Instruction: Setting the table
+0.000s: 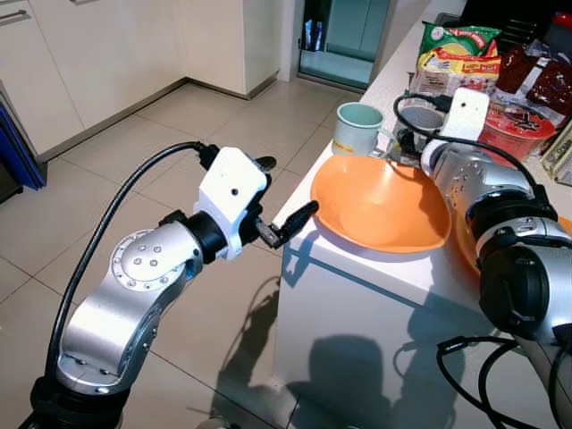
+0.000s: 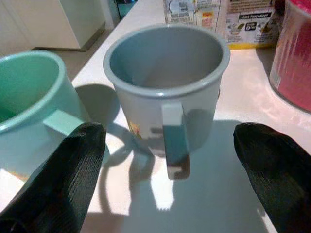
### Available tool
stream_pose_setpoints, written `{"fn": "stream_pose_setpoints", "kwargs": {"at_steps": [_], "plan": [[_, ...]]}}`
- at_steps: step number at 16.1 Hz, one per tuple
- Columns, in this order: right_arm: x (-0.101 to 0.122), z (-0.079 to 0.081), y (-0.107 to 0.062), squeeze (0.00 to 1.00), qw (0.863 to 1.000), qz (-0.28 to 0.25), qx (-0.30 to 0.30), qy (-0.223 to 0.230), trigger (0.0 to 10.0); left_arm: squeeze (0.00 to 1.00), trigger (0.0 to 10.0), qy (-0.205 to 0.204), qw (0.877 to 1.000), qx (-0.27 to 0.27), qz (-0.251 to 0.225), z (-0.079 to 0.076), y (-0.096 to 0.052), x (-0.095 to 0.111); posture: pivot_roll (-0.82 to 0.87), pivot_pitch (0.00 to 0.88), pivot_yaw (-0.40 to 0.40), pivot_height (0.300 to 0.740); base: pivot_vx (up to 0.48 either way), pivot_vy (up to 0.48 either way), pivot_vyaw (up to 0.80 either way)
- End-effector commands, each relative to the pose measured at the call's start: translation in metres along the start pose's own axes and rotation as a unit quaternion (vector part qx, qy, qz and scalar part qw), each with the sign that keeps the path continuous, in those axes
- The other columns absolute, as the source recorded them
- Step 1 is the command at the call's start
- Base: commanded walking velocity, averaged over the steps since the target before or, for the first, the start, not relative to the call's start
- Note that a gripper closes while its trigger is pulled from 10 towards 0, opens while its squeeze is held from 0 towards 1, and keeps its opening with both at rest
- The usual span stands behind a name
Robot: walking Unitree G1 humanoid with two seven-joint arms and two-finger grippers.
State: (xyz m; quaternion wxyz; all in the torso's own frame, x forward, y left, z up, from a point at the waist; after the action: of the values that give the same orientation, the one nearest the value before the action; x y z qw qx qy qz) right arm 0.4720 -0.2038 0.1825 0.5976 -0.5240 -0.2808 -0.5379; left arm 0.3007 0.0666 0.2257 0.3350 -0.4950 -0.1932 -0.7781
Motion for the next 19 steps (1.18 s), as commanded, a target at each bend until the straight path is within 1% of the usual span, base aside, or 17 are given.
{"fn": "stream_pose_setpoints", "kwargs": {"at_steps": [1, 4, 5, 6, 10, 15, 19], "plan": [[0.006, 0.003, 0.0, 0.0, 1.0, -0.008, -0.003, 0.001, 10.0, 0.0, 10.0, 0.0, 1.0, -0.014, -0.008, -0.005, -0.002, 0.006, 0.11, 0.0, -0.068, 0.74, 0.0, 0.0, 0.0], [0.002, 0.005, 0.0, 0.0, 1.0, -0.009, 0.005, 0.008, 10.0, 0.0, 10.0, -0.003, 1.0, -0.017, -0.007, -0.009, -0.003, 0.006, 0.12, 0.0, -0.076, 0.74, 0.0, 0.0, 0.0], [0.001, 0.007, 0.0, 0.0, 1.0, -0.009, 0.009, 0.012, 3.2, 0.0, 10.0, -0.004, 1.0, -0.016, -0.007, -0.01, -0.003, 0.007, 0.13, 0.0, -0.08, 0.74, 0.0, 0.0, 0.0], [-0.001, 0.008, 0.001, 0.0, 1.0, -0.011, 0.015, 0.011, 0.0, 0.0, 10.0, -0.003, 1.0, -0.013, -0.006, -0.01, -0.002, 0.006, 0.14, 0.0, -0.087, 0.74, 0.0, 0.0, 0.0], [-0.006, 0.004, 0.001, 0.0, 1.0, -0.01, 0.006, 0.025, 0.0, 0.0, 10.0, -0.003, 1.0, -0.014, -0.006, -0.011, -0.004, 0.008, 0.15, 0.0, -0.089, 0.74, 0.0, 0.0, 0.0], [-0.008, -0.002, 0.001, 0.0, 1.0, -0.007, -0.003, 0.021, 0.0, 0.0, 10.0, -0.002, 1.0, -0.007, -0.003, -0.007, -0.005, 0.008, 0.15, 0.0, -0.088, 0.74, 0.0, 0.0, 0.0], [-0.011, -0.008, 0.002, 0.0, 1.0, -0.002, -0.011, 0.015, 0.0, 0.0, 10.0, -0.003, 1.0, -0.013, -0.001, -0.01, -0.007, 0.009, 0.15, 0.0, -0.089, 0.74, 0.0, 0.0, 0.0]]}}
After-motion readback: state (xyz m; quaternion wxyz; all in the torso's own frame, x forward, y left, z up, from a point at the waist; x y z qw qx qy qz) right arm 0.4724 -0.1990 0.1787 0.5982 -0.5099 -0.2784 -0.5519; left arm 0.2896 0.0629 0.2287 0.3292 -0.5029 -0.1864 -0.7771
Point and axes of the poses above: a point about 5 cm out from each wrist's last joint towards the gripper, its own y axis pointing out of the wrist towards the gripper, its own x axis along the axis of the wrist's last joint, z = x × y, the point moved 6 cm from there along y, pointing out of the wrist towards the gripper, and after that the axes turned 9 degrees about y, right-handed, at the moved point
